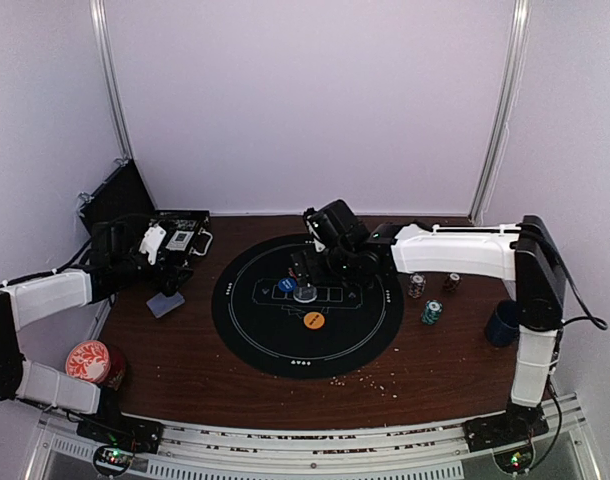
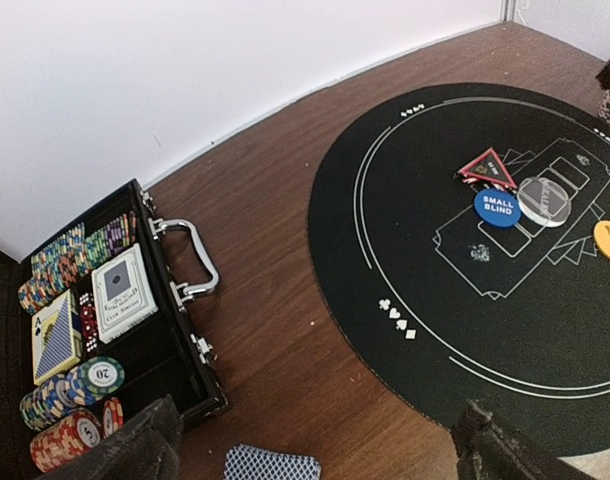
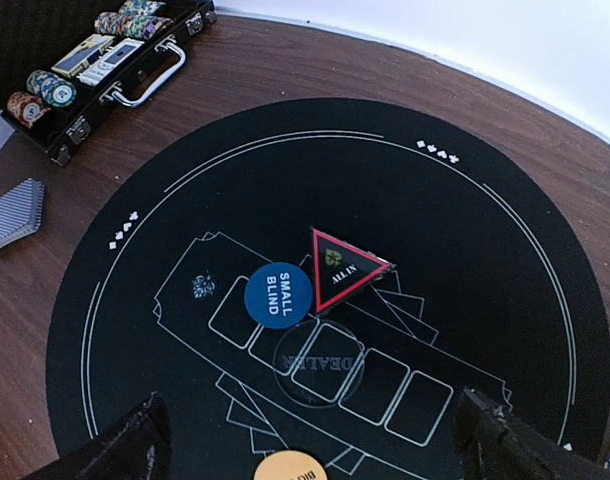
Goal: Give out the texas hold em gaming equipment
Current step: Move the dealer button to the dealer area.
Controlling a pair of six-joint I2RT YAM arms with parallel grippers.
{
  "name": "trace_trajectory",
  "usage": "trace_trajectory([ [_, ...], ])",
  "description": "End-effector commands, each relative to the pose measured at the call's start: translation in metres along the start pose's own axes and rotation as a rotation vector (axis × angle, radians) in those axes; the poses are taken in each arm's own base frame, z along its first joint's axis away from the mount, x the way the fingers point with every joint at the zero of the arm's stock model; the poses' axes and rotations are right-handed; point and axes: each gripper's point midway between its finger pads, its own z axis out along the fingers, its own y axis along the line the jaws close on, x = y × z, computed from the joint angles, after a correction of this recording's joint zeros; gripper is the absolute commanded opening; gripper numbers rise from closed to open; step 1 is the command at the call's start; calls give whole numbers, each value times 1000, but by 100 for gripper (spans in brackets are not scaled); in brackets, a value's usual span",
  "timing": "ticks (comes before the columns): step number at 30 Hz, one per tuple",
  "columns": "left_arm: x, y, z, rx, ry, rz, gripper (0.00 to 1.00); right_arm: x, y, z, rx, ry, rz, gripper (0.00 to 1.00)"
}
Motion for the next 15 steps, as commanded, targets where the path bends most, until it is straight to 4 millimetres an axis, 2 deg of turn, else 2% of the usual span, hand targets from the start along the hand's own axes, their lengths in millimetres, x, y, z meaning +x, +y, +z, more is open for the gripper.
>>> trace_trajectory([
  [1, -30, 8, -8, -41, -142, 39, 98, -13, 13, 30, 19, -9, 0, 100],
  [4, -29, 9, -7, -50, -154, 36, 98, -4, 19, 53, 25, 38, -16, 100],
  [6, -27, 9, -8, -56, -160, 36, 98, 2, 19, 61, 37, 53, -17, 100],
  [15, -28, 4, -10, -39, -187, 42, 98, 40, 7, 80, 73, 116, -40, 99],
])
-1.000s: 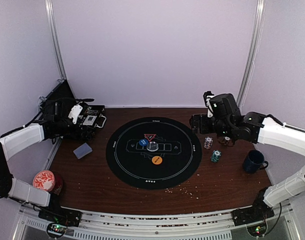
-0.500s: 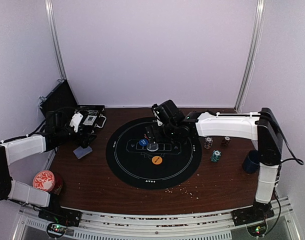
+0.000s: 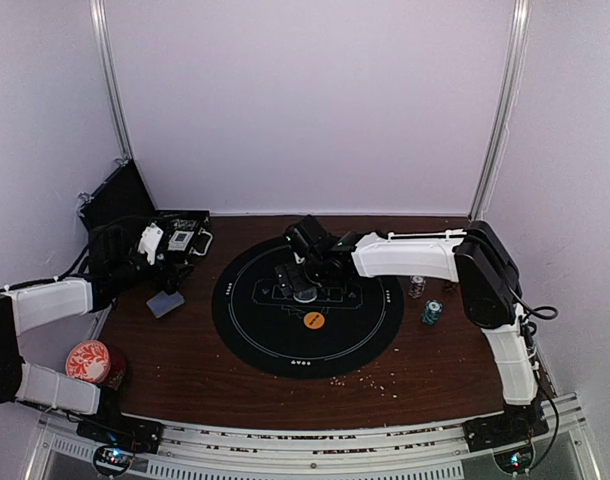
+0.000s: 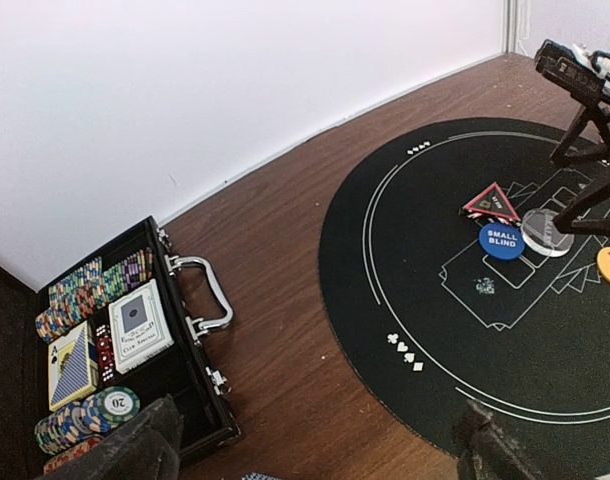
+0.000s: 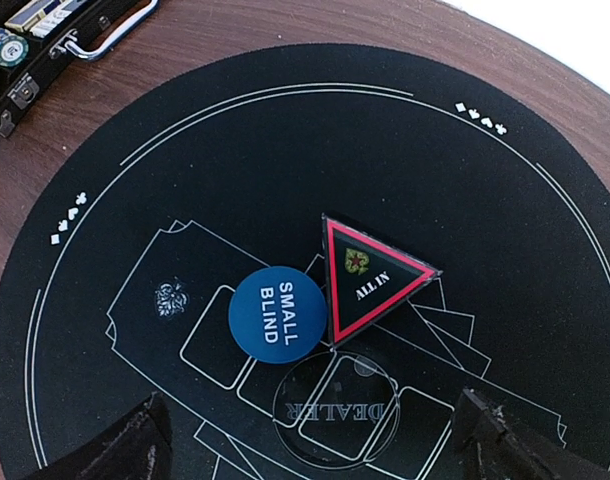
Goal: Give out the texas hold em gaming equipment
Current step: Move the dealer button to the dealer area.
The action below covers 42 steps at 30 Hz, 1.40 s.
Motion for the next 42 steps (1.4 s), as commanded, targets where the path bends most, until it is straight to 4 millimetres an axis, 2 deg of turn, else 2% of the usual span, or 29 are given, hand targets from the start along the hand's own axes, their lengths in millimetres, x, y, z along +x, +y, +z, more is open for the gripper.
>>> trace_trajectory([
  [1, -17, 2, -6, -8, -83, 22, 98, 19, -5, 12, 25, 31, -10, 98],
  [10, -13, 2, -3, -6, -78, 20, 98, 44, -11, 42, 25, 94, 23, 93],
  [14, -11, 2, -1, -3, -72, 17, 98, 53, -15, 50, 34, 118, 27, 89],
  [24, -10, 3, 0, -7, -68, 15, 98, 63, -13, 51, 16, 144, 13, 60],
  [27, -9, 4, 1, -10, -64, 11, 98, 62, -11, 48, 13, 147, 6, 50],
  [31, -8, 4, 1, -10, -61, 10, 98, 58, -2, 38, 3, 134, -35, 49],
  [37, -7, 4, 2, -11, -58, 9, 98, 46, 40, 8, -49, 75, -159, 49],
  [42, -7, 4, 2, -11, -56, 9, 98, 53, 60, -7, -88, 78, -189, 49],
])
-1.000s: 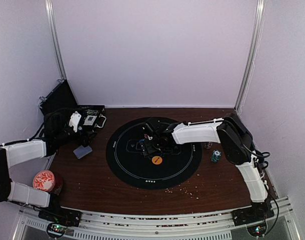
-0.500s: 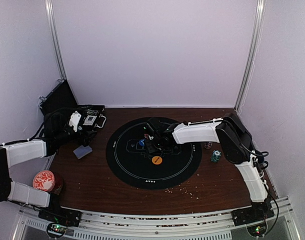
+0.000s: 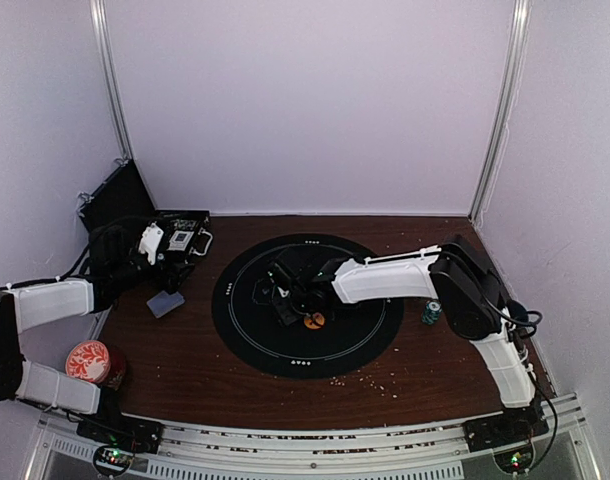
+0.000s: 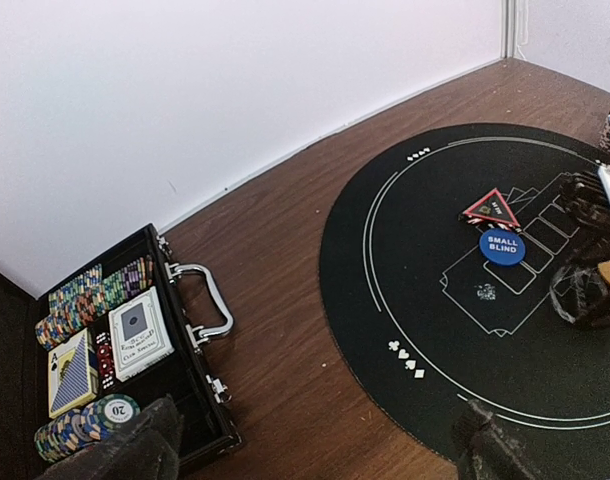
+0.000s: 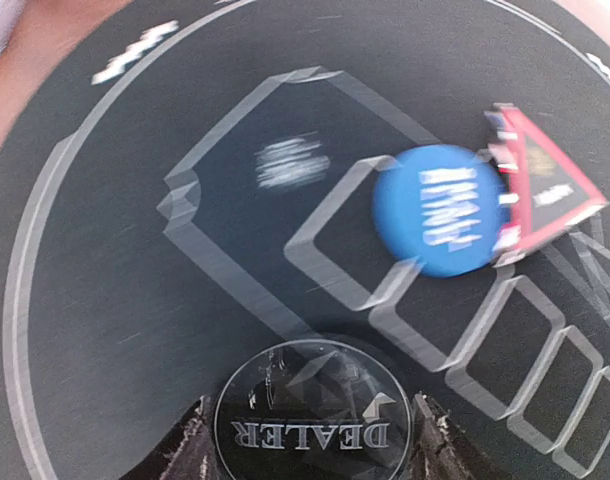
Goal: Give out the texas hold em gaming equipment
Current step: Move the dealer button to the dealer area.
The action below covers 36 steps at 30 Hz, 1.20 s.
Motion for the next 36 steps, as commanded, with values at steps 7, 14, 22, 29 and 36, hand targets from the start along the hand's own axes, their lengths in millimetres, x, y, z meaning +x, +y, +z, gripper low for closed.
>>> trace_trajectory([
  [7, -3, 4, 1, -9, -26, 0, 98, 24, 36, -54, -108, 4, -61, 48],
  [14, -1, 4, 3, -7, -18, -2, 98, 59, 42, -85, -167, 8, -56, 48],
  [22, 0, 4, 4, -8, -15, 0, 98, 95, 58, -95, -269, 21, -85, 48],
  [29, 2, 5, 5, -9, -8, -3, 98, 108, 69, -87, -298, 47, -112, 48],
  [36, 3, 4, 5, -3, -5, -4, 98, 115, 74, -87, -300, 57, -137, 49],
])
